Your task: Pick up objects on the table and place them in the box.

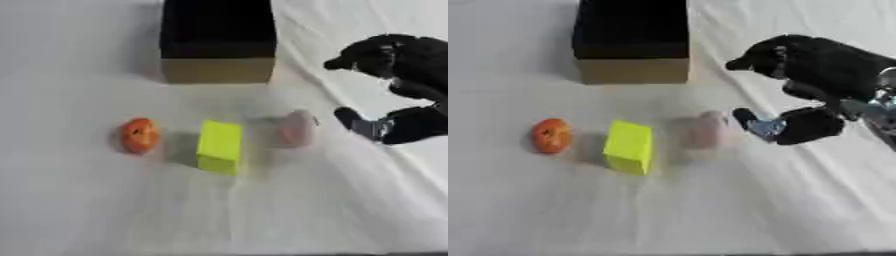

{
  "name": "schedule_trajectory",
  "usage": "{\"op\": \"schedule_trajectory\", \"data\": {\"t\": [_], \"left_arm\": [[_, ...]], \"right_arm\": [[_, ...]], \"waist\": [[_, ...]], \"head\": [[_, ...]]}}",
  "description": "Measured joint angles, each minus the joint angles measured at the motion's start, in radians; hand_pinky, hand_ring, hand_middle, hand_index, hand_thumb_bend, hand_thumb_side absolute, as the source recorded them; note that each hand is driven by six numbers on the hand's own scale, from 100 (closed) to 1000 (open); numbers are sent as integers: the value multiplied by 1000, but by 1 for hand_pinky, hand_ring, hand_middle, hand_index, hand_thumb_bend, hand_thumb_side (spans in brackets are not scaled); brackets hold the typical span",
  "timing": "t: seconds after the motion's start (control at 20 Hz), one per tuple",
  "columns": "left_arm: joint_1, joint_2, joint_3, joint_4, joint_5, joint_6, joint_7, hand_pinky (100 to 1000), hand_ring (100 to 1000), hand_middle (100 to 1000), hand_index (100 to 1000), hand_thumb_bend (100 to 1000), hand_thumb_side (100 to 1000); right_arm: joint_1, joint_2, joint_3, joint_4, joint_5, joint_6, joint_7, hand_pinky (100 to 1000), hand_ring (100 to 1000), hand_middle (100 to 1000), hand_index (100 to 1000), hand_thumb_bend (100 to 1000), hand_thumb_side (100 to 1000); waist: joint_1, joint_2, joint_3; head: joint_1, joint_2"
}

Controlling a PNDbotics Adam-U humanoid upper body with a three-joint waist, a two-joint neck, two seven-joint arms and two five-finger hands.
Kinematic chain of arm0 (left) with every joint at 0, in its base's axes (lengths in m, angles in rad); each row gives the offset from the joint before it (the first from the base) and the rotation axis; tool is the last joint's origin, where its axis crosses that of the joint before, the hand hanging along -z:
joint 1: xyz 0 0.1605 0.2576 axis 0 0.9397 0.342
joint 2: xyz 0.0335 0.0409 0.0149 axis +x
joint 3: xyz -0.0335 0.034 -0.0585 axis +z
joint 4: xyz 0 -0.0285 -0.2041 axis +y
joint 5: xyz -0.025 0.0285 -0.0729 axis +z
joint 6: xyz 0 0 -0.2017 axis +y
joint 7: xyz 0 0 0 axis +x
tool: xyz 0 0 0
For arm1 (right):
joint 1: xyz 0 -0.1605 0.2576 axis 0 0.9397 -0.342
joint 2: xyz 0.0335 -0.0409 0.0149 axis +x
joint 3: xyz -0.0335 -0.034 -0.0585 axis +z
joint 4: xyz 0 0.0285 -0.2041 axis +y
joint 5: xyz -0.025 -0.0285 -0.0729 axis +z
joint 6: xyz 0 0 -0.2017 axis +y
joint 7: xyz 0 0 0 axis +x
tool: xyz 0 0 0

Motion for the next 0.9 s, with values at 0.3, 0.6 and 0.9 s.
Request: {"op": "schedule_trajectory", "data": {"t": [0.3, 0.6, 0.9], "left_arm": [[-2, 0, 0, 0, 0, 0, -4, 691, 761, 782, 856, 100, 961], [-3, 0, 0, 0, 0, -1, -5, 691, 761, 781, 856, 100, 959], [-3, 0, 0, 0, 0, -2, -9, 692, 760, 780, 854, 100, 953]], "right_arm": [[0, 0, 1, 0, 0, 1, 6, 899, 899, 794, 949, 172, 862], [0, 0, 8, 0, 0, 3, 14, 898, 899, 793, 951, 191, 832], [0, 4, 36, 0, -2, 26, 52, 901, 892, 781, 944, 148, 700]], "waist": [[0, 0, 0], [0, 0, 0], [0, 0, 2]], "head": [[0, 0], [0, 0], [-2, 0]]}}
